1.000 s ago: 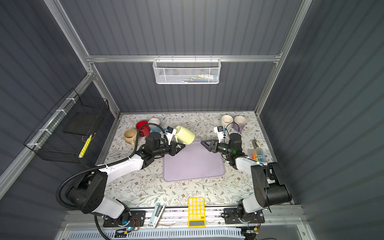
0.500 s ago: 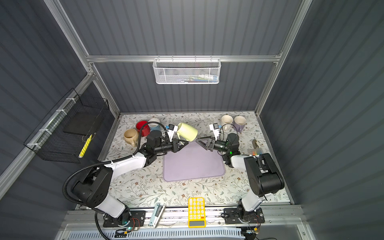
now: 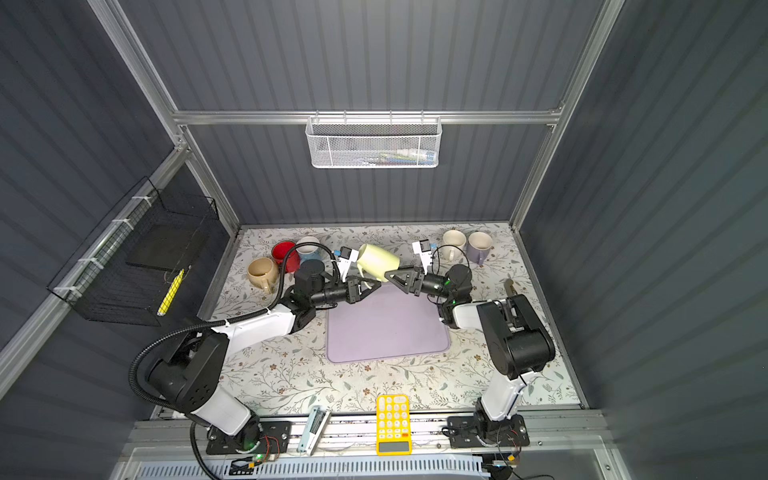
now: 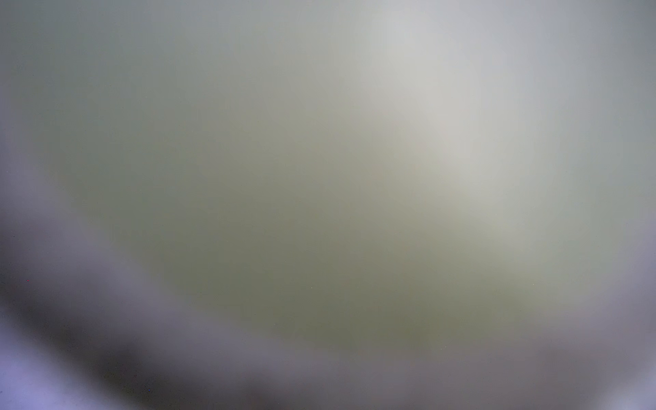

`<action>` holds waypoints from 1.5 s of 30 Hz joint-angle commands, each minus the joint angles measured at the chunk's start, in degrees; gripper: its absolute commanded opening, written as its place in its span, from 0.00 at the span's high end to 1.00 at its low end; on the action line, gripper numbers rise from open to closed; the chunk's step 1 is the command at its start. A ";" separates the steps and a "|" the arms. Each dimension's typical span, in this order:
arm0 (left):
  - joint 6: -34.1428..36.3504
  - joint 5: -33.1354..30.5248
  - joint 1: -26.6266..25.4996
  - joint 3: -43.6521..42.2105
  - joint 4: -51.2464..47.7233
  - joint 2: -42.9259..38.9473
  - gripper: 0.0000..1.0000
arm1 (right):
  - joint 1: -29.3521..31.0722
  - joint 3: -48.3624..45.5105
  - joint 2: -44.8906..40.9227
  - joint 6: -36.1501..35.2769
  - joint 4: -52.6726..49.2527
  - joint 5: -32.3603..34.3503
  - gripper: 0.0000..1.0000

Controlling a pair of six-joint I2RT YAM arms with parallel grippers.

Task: Turn the mug right side up
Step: 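Close the right gripper on the green mug's rim beside the left gripper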

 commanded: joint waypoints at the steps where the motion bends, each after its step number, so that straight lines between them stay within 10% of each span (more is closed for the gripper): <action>1: -1.02 2.04 -0.30 2.15 8.20 0.36 1.00 | 0.95 1.96 0.92 1.70 4.16 0.23 0.45; 14: -2.72 1.71 -0.83 1.71 11.70 2.22 1.00 | 2.51 3.04 0.69 2.52 4.20 1.59 0.53; 26: -2.66 0.75 -0.76 0.51 12.72 1.78 0.97 | 2.51 3.13 0.39 3.82 4.01 2.40 0.87; 45: 1.21 -1.81 -0.01 -0.11 8.09 -0.68 0.63 | 2.04 4.17 -2.84 -2.01 -9.91 3.90 0.99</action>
